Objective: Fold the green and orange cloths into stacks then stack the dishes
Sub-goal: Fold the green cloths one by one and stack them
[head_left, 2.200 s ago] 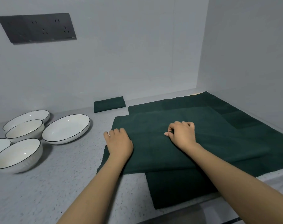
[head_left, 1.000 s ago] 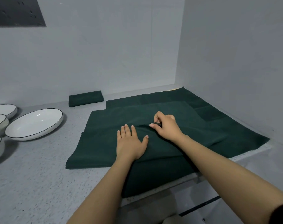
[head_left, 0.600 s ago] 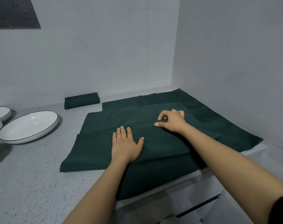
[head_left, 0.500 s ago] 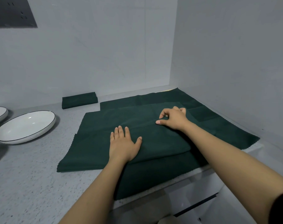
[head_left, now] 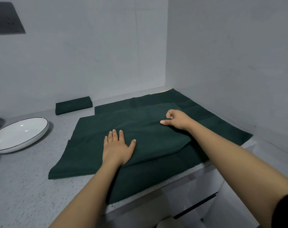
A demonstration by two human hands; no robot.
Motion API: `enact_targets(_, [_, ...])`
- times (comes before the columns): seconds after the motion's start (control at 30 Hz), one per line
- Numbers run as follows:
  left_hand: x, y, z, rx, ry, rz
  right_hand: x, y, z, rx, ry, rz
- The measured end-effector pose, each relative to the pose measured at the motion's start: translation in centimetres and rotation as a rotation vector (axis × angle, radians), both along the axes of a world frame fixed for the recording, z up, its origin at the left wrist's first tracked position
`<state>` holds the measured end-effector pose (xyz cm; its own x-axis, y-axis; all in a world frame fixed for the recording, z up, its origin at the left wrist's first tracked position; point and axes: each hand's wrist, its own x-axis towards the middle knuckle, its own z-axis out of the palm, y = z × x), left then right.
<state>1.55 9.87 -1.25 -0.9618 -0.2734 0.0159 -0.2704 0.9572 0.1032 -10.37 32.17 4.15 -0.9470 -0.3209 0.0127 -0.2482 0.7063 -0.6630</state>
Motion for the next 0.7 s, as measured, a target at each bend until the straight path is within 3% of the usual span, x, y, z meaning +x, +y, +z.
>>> enact_targets(0.13, [0.1, 0.1, 0.0, 0.005, 0.007, 0.003, 0.2, 0.7, 0.0, -0.029, -0.032, -0.002])
enact_targets(0.53, [0.1, 0.4, 0.2, 0.005, 0.030, -0.005, 0.0, 1.8, 1.3, 0.154, 0.206, -0.126])
enact_targets(0.7, [0.1, 0.1, 0.1, 0.004, 0.028, -0.004, -0.1, 2.0, 4.0, 0.184, 0.160, -0.121])
